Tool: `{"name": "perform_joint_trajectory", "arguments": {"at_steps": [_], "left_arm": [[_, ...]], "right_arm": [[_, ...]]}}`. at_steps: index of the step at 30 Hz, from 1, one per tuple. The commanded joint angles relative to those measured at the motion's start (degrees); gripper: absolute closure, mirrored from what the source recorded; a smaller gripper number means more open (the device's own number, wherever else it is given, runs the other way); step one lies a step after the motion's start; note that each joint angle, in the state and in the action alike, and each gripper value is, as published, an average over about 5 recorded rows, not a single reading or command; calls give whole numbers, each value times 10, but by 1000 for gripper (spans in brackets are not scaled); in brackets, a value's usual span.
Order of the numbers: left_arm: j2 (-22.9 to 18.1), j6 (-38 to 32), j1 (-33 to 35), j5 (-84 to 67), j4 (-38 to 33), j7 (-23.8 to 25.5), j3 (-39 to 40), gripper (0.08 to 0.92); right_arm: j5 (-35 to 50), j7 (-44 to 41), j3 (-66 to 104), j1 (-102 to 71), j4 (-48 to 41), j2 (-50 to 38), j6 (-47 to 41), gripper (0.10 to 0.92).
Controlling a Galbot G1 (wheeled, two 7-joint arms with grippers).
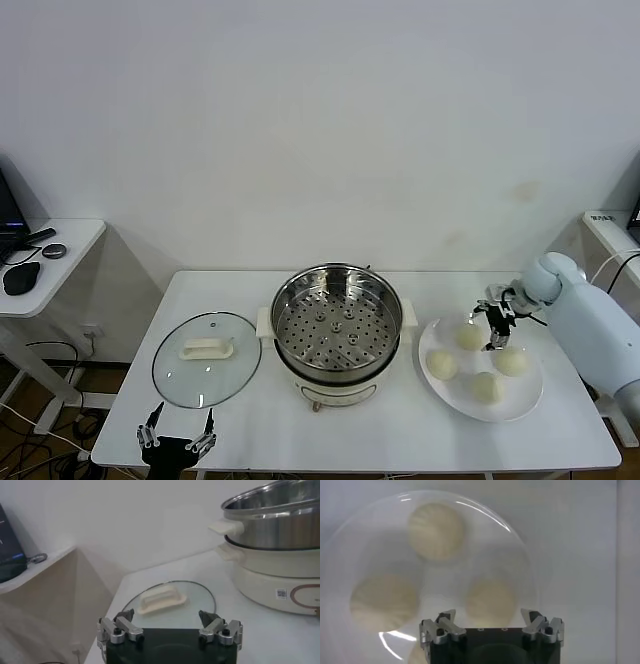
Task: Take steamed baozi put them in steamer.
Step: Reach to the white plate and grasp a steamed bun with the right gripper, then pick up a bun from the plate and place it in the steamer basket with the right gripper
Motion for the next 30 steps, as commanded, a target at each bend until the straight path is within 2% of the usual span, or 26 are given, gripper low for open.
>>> {"name": "perform_joint_trajectory", "arguments": {"at_steps": [1,17,30], "left_arm": [[0,0,0,0,2,0,0,177],[0,2,-3,-1,7,2,0,177],[1,3,-14,-1,13,3,0,177]], "right_arm": [[-17,16,-3,6,-37,25,2,203],[-31,14,-2,-2,-40,32,-2,212],[-23,17,-3,8,-42,30,-3,520]]}}
